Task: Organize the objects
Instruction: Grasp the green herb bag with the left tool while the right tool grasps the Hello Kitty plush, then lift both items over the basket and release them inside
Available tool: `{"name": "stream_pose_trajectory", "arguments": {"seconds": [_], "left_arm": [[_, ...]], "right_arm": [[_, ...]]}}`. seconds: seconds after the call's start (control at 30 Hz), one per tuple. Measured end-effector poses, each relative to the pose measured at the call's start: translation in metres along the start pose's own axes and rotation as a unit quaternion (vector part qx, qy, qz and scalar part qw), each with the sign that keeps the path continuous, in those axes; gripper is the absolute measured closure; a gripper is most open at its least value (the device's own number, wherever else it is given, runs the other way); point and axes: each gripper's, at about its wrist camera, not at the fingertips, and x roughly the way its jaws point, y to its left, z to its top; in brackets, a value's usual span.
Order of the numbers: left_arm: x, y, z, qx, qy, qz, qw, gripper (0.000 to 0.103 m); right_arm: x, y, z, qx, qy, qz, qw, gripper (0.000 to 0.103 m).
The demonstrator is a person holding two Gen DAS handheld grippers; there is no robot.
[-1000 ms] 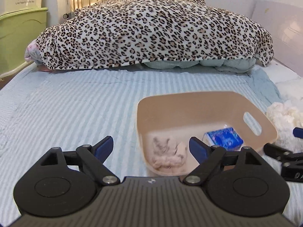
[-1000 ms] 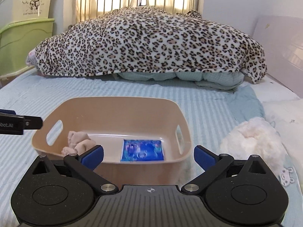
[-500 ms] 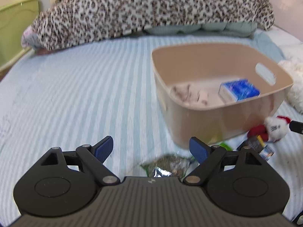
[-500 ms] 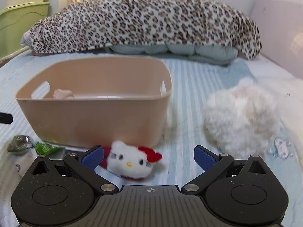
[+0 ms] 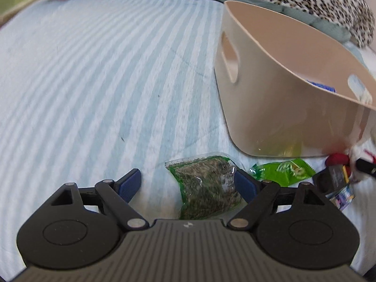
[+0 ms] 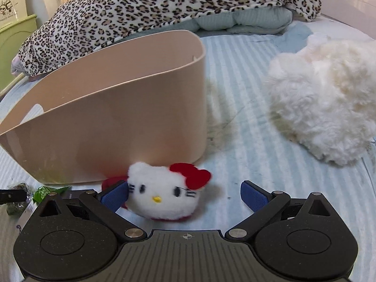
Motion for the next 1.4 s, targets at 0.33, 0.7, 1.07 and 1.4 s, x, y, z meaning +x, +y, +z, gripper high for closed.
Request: {"name": "stream_pose_trajectory", "arguments": {"seconds": [0.33, 0.7, 1.07, 1.4], "left_arm": [[-0.009, -0.003, -0.008, 0.000, 0.002, -0.014, 0.9999, 0.062], [-0.036, 0.000, -0.021, -0.008, -0.007, -0.030, 0.9995, 0.068], [-0.109, -0.028, -0.008, 0.035, -0.096, -0.047, 0.9936, 0.068], [-0.151, -0.064, 0.021, 0.084, -0.178, -0.054, 0.9789, 0.068]], "right_arm": [[0.004, 0.021, -0.004, -0.020, 0.017, 0.013, 1.000, 0.044], [-0.029, 0.020, -0.008, -0.040, -0.016, -0.003, 0.999, 0.046], [-0.092, 0.011, 0.008, -0.041, -0.084, 0.010, 0.996, 0.046], [-0.134, 0.022, 0.041, -0.050, -0.156, 0.027, 0.986, 0.046]]}}
